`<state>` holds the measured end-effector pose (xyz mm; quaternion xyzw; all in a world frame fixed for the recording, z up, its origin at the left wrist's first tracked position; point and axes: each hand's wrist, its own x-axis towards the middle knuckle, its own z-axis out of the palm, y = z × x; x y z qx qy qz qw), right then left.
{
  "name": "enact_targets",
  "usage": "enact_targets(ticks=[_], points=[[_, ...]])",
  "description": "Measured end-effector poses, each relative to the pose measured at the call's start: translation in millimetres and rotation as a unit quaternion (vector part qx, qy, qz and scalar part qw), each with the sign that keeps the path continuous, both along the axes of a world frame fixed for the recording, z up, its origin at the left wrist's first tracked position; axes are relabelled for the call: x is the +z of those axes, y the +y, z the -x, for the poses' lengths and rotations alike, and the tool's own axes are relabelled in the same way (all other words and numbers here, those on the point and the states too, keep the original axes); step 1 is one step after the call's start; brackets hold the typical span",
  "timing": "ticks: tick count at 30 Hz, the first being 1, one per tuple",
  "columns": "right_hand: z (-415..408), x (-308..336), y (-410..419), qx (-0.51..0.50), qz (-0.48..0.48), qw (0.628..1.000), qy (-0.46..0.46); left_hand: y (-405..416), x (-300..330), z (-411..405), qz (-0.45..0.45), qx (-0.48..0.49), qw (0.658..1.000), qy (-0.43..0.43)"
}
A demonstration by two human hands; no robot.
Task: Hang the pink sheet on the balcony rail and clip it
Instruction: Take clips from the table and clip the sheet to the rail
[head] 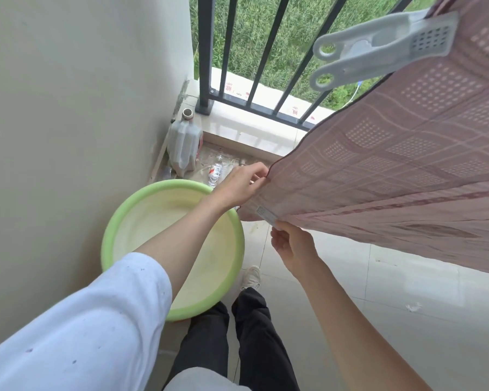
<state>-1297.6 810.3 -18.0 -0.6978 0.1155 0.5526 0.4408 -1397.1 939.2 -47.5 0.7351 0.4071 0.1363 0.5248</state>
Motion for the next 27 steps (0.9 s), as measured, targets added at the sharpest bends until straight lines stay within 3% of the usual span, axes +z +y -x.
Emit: enact_targets(ticks=[8, 14, 19, 27], points=[[12.6, -4.0, 1.1, 0.017, 0.003, 1.000, 0.026, -0.5, 3.2, 6.8, -0.035, -0.001, 0.999, 0.012], [35.4, -13.5, 4.1, -0.051, -0.061, 0.979, 0.185, 9.6, 11.0, 7.1, -0.020, -0.003, 0.998, 0.060], [55.3, -23.7, 2.2, -0.159, -0.143, 0.943, 0.256, 15.2, 14.3, 5.0, -0.009, -0.058, 0.994, 0.096], [61.0, -22.9, 9.5, -0.232, -0.181, 0.913, 0.283, 19.3, 35.4, -0.7, -0.029, -0.060, 0.998, 0.006]])
